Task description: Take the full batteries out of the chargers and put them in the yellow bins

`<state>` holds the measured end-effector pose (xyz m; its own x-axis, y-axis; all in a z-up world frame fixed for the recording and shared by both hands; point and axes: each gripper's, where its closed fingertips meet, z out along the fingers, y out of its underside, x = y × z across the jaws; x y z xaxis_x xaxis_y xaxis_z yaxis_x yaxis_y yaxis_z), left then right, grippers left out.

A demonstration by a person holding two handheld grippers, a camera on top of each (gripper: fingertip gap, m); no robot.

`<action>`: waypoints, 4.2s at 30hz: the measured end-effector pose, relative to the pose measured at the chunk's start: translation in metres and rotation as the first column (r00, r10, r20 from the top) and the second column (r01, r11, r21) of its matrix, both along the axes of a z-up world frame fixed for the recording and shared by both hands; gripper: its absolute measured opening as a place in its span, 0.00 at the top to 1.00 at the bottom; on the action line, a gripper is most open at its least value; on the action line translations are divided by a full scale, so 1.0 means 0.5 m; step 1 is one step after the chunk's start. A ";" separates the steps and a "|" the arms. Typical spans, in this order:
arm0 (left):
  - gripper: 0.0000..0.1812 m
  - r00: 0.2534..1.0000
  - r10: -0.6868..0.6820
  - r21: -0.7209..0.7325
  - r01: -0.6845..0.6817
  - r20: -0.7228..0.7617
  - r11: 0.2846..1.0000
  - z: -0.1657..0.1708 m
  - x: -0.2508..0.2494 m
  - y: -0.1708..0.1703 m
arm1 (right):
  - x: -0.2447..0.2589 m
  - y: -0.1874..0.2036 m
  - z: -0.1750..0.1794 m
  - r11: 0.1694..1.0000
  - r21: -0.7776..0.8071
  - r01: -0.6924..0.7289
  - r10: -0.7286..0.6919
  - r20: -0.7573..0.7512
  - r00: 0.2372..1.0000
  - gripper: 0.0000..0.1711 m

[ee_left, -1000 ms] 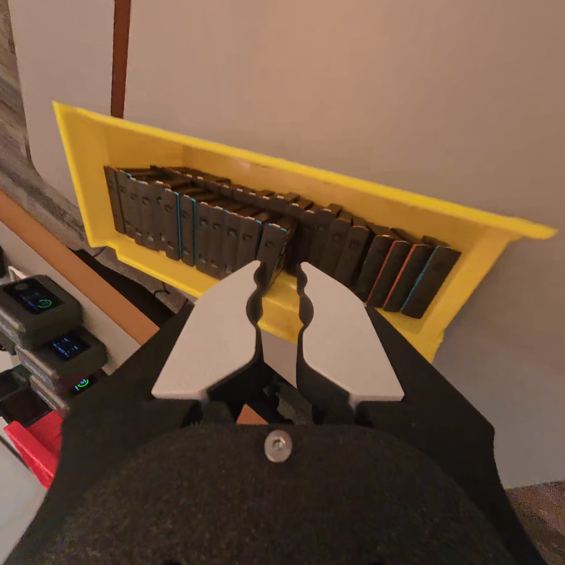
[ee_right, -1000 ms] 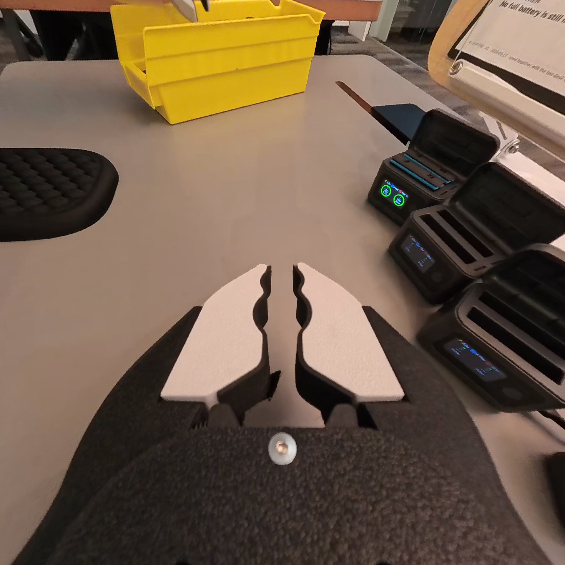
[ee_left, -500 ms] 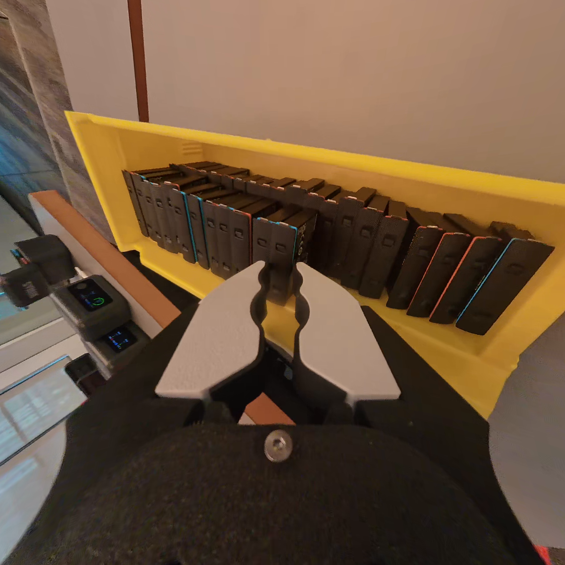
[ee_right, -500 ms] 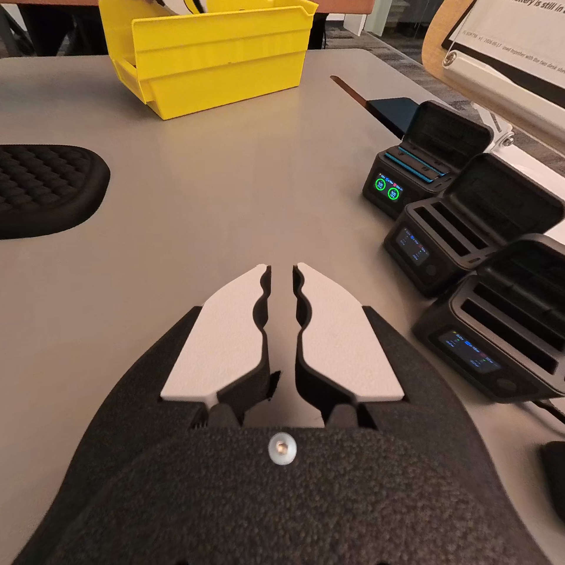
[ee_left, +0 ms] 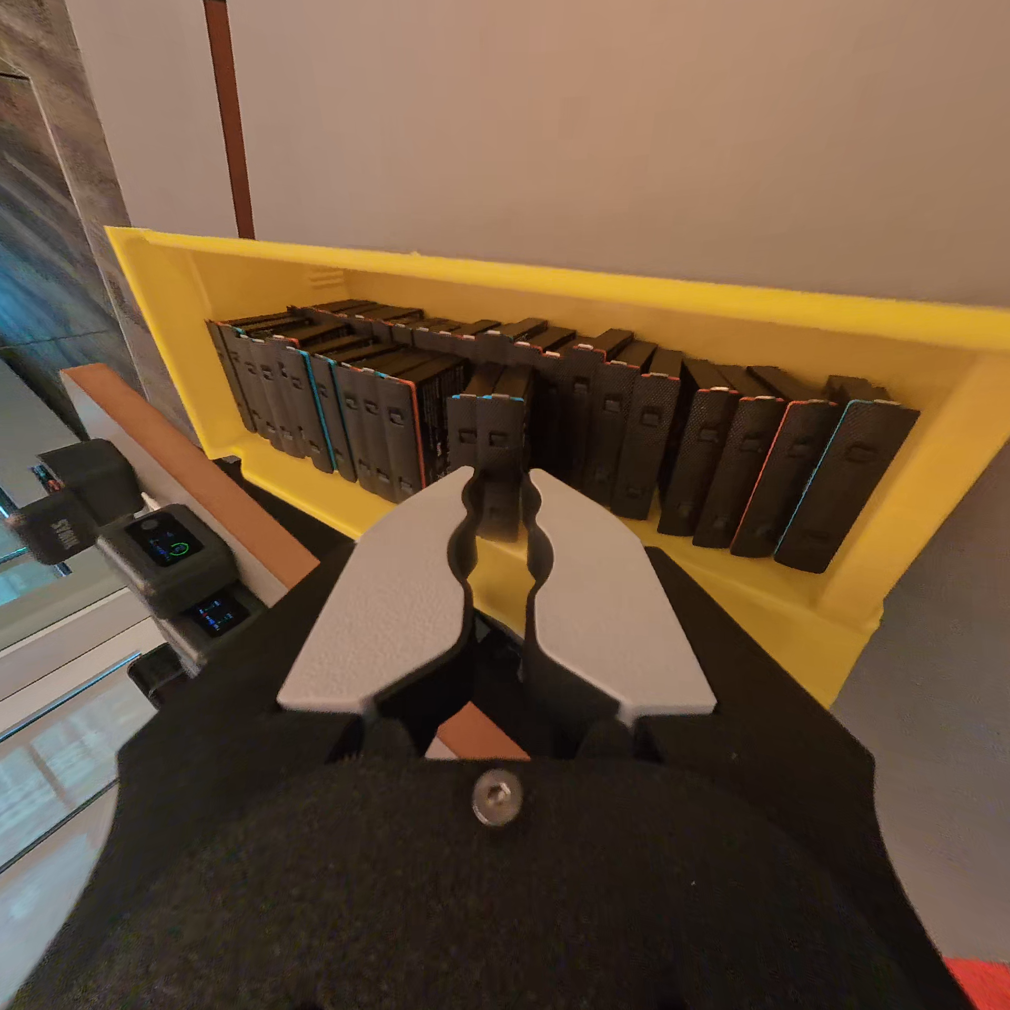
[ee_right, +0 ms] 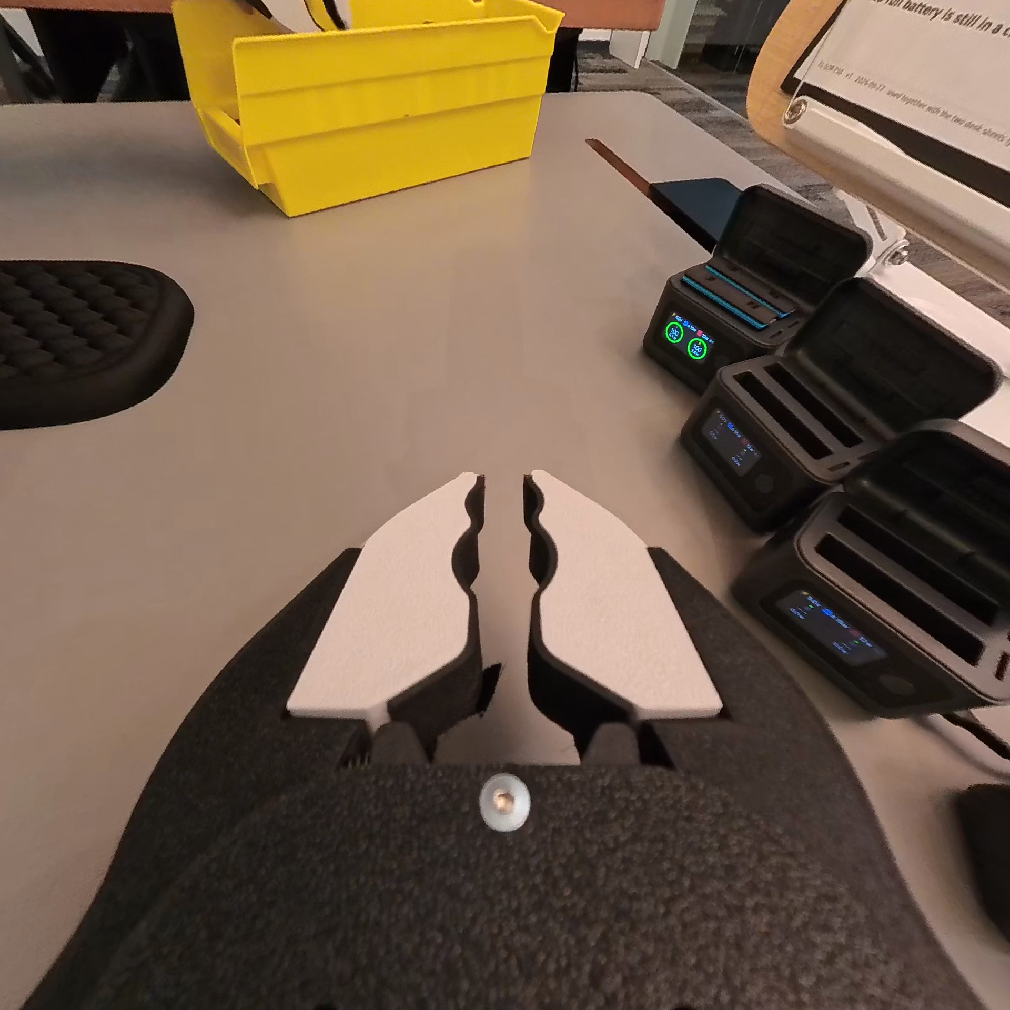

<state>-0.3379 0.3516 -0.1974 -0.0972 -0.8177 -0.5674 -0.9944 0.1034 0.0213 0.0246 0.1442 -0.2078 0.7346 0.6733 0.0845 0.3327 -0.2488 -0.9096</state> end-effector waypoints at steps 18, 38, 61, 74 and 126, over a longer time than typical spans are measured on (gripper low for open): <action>0.91 0.999 0.018 0.022 -0.018 -0.040 1.000 0.010 -0.002 0.018 | 0.004 0.001 0.002 1.000 0.001 0.004 -0.004 -0.006 1.000 0.92; 0.92 0.920 -0.262 -0.086 0.298 0.292 0.951 0.180 0.397 -0.174 | 0.045 -0.001 0.037 0.997 0.043 0.060 -0.060 -0.014 0.998 0.92; 0.92 0.952 -0.303 -0.257 0.305 0.047 0.917 0.016 0.857 -0.126 | 0.073 -0.006 0.053 0.995 0.065 0.075 -0.075 -0.009 0.997 0.92; 0.92 0.948 -0.311 -0.369 0.312 0.064 0.876 0.012 0.866 -0.126 | 0.073 -0.006 0.054 0.995 0.064 0.073 -0.072 -0.018 0.997 0.92; 0.93 0.908 -0.420 -0.321 0.394 -0.011 0.861 -0.020 0.861 -0.096 | 0.071 -0.007 0.049 0.997 0.055 0.058 -0.057 -0.022 0.998 0.92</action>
